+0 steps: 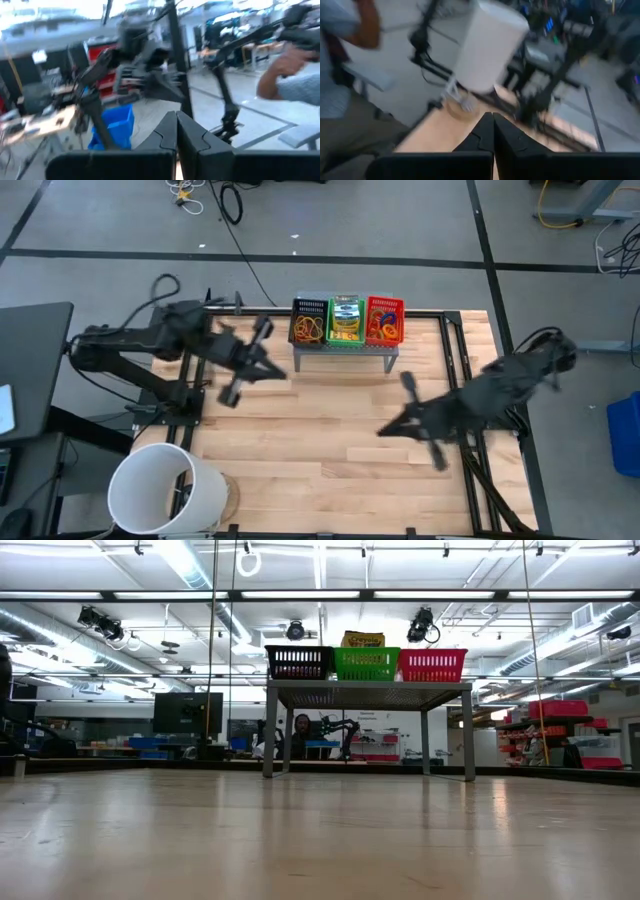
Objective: Pick & Place Office Desk Supplies
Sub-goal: Return to Home Position
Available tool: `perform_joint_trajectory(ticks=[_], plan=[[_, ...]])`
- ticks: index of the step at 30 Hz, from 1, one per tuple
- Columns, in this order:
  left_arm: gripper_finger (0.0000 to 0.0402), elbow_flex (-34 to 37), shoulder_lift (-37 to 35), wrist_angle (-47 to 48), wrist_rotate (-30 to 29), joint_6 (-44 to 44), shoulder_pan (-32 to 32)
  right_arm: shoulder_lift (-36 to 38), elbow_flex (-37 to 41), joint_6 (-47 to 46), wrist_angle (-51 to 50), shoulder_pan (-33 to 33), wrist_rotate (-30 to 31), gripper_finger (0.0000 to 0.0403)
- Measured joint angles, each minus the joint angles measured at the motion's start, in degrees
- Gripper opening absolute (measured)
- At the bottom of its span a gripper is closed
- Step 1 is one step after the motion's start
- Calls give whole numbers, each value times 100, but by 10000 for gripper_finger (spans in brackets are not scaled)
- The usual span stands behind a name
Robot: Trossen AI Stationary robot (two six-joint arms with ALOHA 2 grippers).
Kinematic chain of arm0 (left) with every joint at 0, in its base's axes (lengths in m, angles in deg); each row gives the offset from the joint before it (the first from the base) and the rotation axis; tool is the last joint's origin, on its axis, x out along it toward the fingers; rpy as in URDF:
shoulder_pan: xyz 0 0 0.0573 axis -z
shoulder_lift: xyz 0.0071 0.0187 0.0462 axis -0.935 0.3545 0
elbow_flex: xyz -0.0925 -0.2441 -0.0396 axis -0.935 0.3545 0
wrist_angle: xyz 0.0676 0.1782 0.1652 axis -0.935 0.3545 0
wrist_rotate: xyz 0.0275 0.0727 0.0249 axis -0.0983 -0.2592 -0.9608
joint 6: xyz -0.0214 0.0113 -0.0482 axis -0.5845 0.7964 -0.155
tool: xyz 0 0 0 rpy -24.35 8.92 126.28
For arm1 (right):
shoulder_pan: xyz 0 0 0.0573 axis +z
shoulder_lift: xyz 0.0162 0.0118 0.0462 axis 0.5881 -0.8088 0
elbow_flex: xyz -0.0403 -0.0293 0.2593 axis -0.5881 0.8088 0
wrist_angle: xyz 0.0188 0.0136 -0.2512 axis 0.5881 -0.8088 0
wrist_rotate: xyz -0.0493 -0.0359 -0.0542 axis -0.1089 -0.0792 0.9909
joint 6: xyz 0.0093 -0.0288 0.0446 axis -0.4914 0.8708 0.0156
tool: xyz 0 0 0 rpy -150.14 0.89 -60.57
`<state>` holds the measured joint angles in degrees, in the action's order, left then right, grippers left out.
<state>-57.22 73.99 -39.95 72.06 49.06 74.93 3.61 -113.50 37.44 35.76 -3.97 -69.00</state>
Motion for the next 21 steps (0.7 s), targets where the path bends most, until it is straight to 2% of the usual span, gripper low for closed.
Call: perform_joint_trajectory(ticks=[4, 7, 10, 13, 21], plan=[[1, 539, -498, -101, -368, 221, 545, 375, 172, 148, 292, 664, 362, 0], [1, 1399, -833, -812, -1198, 357, 963, 611, 862, 393, 955, 1238, 1005, 0], [1, 2374, -1155, -1825, -1627, 354, 1246, 867, 1778, 476, 1870, 1548, 1379, 0], [1, 3062, -1434, -2261, -1827, 40, 1365, 1108, 2795, 469, 3013, 1697, 1414, 0], [1, 3799, -1760, -1652, -2175, -382, 1847, 1259, 4995, -197, 5144, 1764, 1004, 0]])
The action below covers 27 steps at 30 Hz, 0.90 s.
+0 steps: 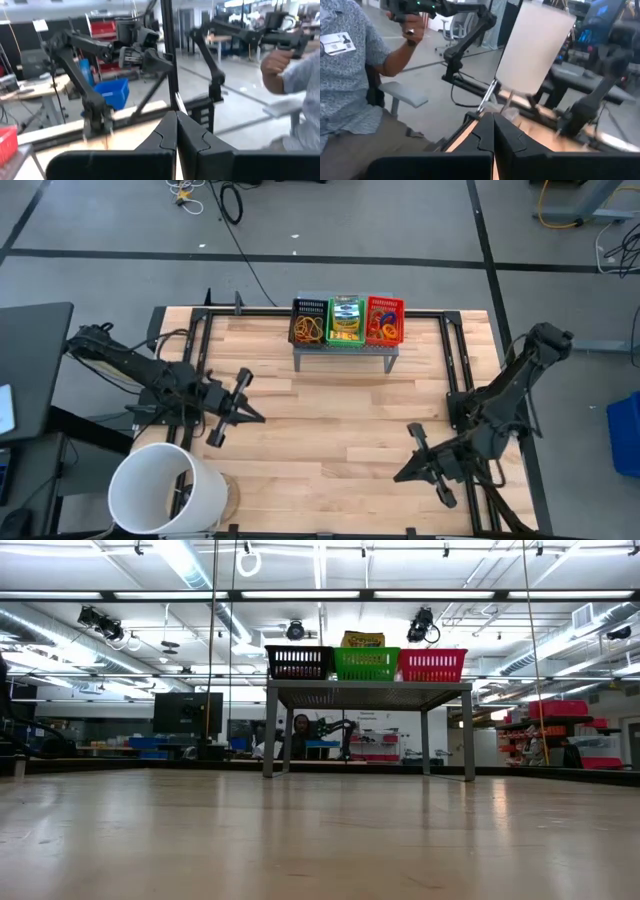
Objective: Pick & Place Office Desk Supplies
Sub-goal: Return to Home Position
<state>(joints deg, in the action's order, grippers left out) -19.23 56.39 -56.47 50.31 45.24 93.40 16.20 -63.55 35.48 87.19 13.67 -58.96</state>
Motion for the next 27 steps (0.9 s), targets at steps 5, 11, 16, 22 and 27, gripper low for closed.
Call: perform_joint_trajectory(ticks=[5, 11, 16, 22, 27], plan=[[1, 235, -70, 537, -363, -70, 405, 2, 1081, -396, 1322, 163, 207, 0], [1, 847, -255, 616, -775, -192, 832, 2, 2231, -986, 2485, 507, 448, 0], [1, 1562, -596, 555, -995, -534, 845, 1, 3025, -1532, 3172, 810, 552, 0], [1, 2365, -1025, -49, -1132, -416, 845, 0, 4063, -1527, 4426, 1137, 11, 0], [1, 2784, -1285, -334, -1307, -360, 843, 35, 4373, -1355, 4665, 1224, 76, 0]])
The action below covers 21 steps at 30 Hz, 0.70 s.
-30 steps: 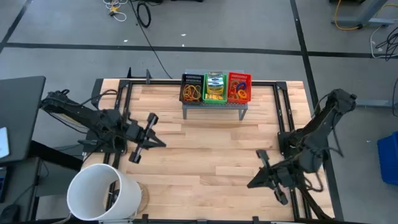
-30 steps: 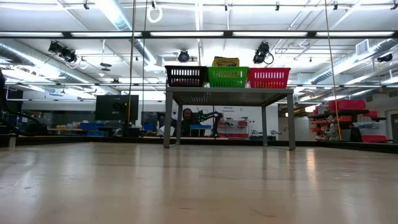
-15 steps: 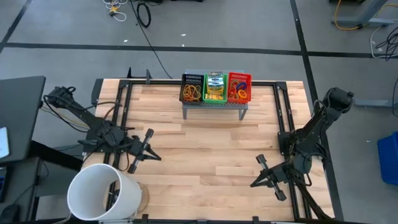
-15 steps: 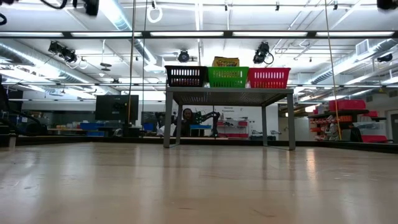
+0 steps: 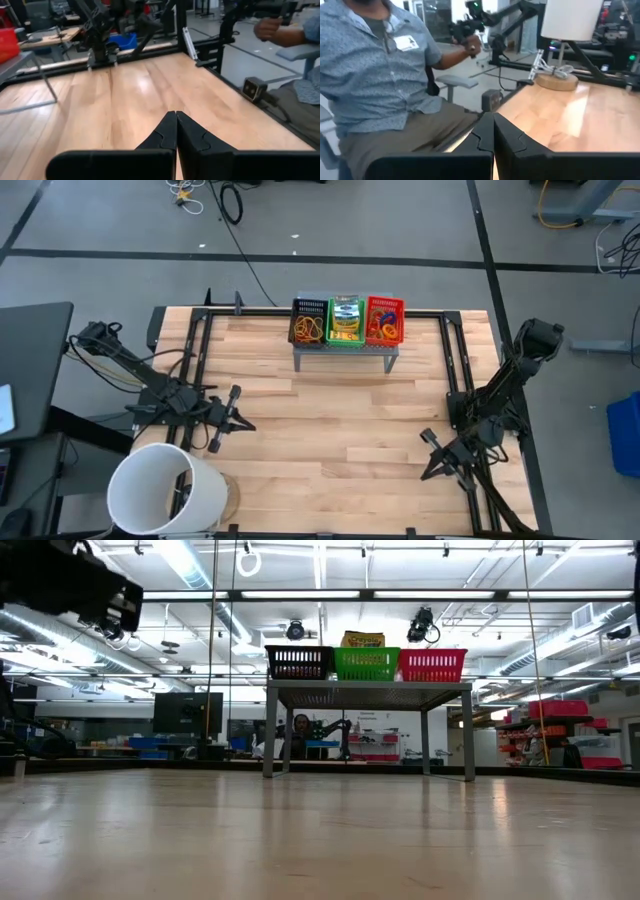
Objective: Pick & Place Office Desk Supplies
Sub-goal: Return to Home Position
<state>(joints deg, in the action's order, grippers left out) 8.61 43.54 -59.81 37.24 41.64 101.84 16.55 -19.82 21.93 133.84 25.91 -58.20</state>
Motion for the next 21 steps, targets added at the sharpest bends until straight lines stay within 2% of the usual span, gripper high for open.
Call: perform_joint_trajectory(ticks=[5, 8, 10, 15, 21], plan=[[1, 278, -167, -277, -86, -62, -13, -1, 0, 222, -164, -78, 78, 0], [1, 396, -214, -446, -196, 33, -50, -2, 0, 513, -257, -449, 195, 0], [1, 480, -218, -652, -213, 114, -147, -2, 0, 606, -256, -855, 138, 0], [1, 650, -214, -943, -56, 132, -411, -2, 0, 814, -250, -2106, -439, 0], [1, 650, -214, -997, 115, 157, -670, 4, 0, 1228, -10, -3395, -586, 0]])
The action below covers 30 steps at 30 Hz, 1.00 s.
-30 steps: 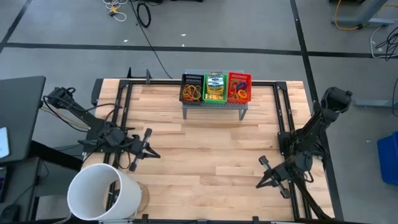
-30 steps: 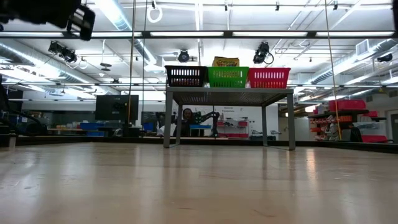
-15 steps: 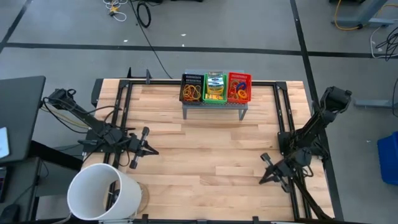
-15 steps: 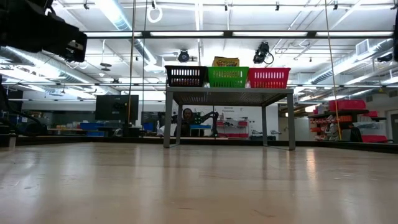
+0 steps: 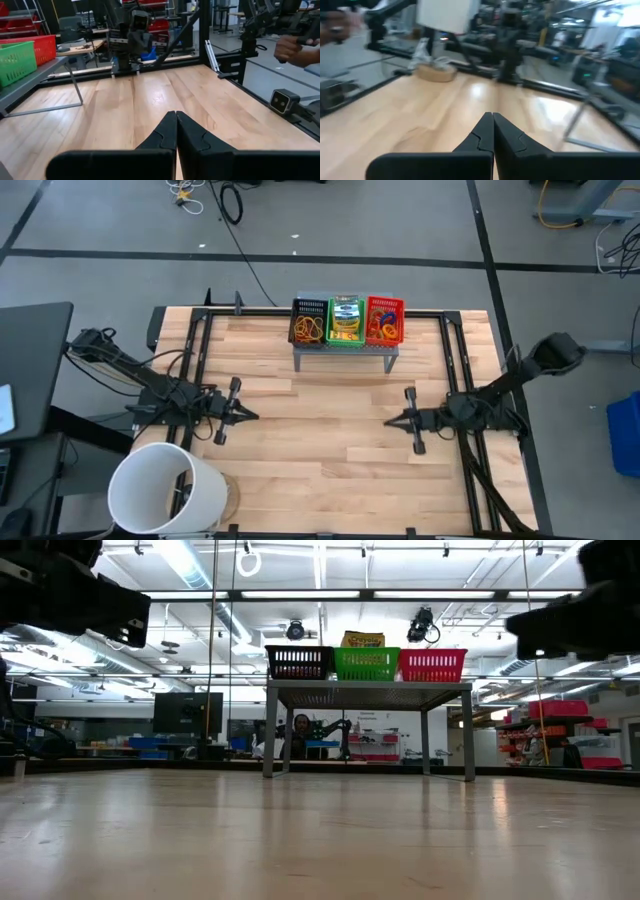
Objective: Pick & Place Office Desk Supplies
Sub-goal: Return to Home Position
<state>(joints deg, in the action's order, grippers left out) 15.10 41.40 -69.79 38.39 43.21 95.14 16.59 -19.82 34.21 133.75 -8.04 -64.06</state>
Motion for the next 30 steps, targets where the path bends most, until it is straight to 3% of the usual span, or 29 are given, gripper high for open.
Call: perform_joint_trajectory(ticks=[7, 12, 19, 30], plan=[[1, 0, 29, 13, 3, 61, -266, 2, 0, 30, 208, -771, -655, 0], [1, 40, 35, 81, -10, -27, -610, 4, 0, 28, 329, -987, -733, 0], [1, 293, 48, -865, 1152, 124, -1364, 4, 0, -154, 323, -1162, -1040, 0], [1, 295, -396, -967, 1189, 499, -1812, 4, 0, -431, 604, -1188, -1051, 0]])
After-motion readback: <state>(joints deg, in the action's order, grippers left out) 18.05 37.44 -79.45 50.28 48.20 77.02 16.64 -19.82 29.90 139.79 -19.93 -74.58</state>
